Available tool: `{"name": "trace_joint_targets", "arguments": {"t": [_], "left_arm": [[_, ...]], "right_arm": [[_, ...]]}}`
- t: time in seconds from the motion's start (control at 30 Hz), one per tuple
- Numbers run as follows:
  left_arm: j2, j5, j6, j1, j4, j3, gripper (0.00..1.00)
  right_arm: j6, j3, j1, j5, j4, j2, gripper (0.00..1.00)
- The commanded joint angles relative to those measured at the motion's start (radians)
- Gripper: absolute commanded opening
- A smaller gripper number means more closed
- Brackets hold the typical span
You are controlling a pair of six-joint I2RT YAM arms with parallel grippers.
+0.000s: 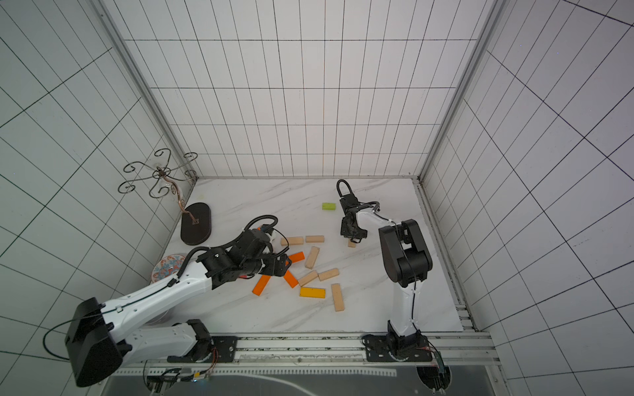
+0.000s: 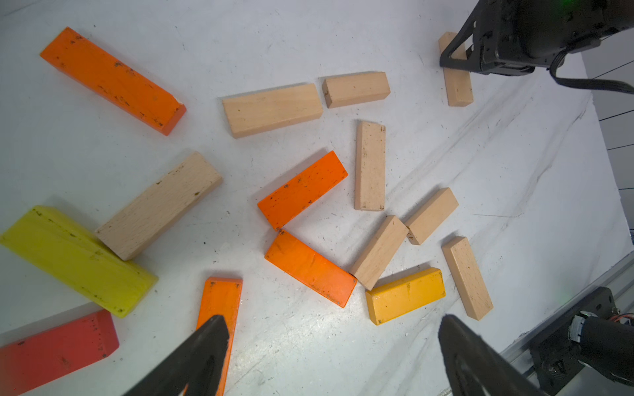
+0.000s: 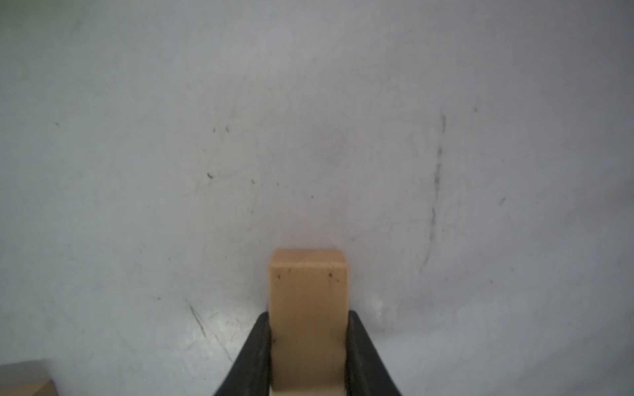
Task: Assemble a giraffe with building blocks
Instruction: Move the building block to the center of the board.
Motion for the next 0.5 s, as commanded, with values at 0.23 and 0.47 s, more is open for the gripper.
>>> {"name": "trace_joint_targets", "arguments": {"t": [0.23,0.47], "left_arm": [[0.074,0.083,0.055,0.08,0.07,0.042,0.96],[0.102,0.127,0.081,0.119,0.098,0.043,0.96]], "right_arm": [[-0.024,0.136,-0.001,-0.028,-0.087,0.04,0.56],[-0.008,0.007,0.025,-0.028,-0.082,-0.053,0.54]]}}
